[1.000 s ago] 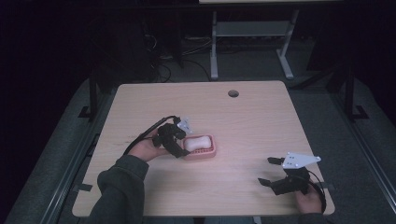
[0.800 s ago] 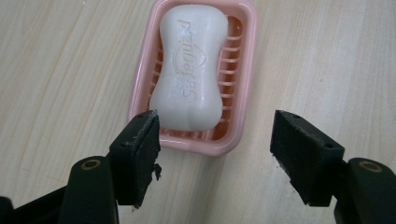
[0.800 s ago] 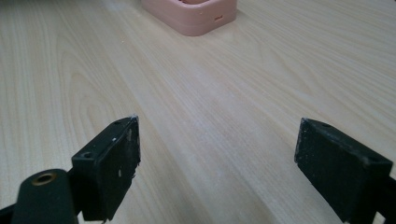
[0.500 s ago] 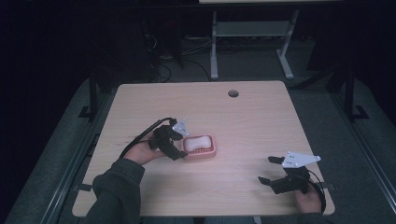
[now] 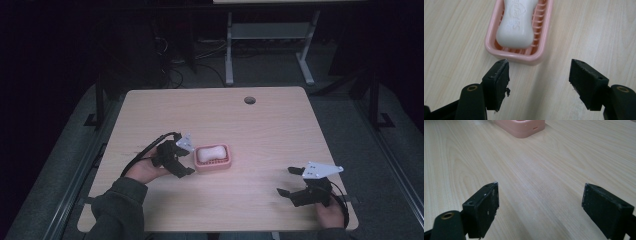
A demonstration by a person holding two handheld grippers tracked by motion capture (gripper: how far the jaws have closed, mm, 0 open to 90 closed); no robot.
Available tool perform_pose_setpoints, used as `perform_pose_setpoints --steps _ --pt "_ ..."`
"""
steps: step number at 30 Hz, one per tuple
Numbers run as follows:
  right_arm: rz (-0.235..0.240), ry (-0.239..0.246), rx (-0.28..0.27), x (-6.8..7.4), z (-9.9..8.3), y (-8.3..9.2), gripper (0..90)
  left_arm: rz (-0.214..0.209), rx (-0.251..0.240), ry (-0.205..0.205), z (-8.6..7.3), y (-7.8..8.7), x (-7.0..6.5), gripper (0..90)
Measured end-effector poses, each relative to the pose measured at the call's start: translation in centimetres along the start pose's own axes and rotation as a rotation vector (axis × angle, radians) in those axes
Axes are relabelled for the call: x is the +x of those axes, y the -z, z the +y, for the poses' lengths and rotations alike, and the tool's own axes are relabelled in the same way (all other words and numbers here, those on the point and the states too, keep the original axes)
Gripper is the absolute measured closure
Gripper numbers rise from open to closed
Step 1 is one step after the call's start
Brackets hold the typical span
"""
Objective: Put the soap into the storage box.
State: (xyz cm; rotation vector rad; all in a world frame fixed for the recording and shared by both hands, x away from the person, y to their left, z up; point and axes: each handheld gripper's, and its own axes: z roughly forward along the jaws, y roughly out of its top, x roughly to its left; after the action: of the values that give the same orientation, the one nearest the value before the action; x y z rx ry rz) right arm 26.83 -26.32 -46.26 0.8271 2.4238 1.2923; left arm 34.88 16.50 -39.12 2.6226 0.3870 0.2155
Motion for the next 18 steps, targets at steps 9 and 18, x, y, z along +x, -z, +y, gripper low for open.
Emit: perform_pose_setpoints --steps 9,18 --pt "-0.004 -0.001 0.007 0.1 0.0 0.0 13.5 0.013 -0.013 0.008 -1.3 0.5 -0.5 29.8" --pt "-0.008 -0.001 0.017 0.0 -0.2 0.1 13.5 0.025 -0.027 0.026 -2.7 1.0 -1.0 27.4"
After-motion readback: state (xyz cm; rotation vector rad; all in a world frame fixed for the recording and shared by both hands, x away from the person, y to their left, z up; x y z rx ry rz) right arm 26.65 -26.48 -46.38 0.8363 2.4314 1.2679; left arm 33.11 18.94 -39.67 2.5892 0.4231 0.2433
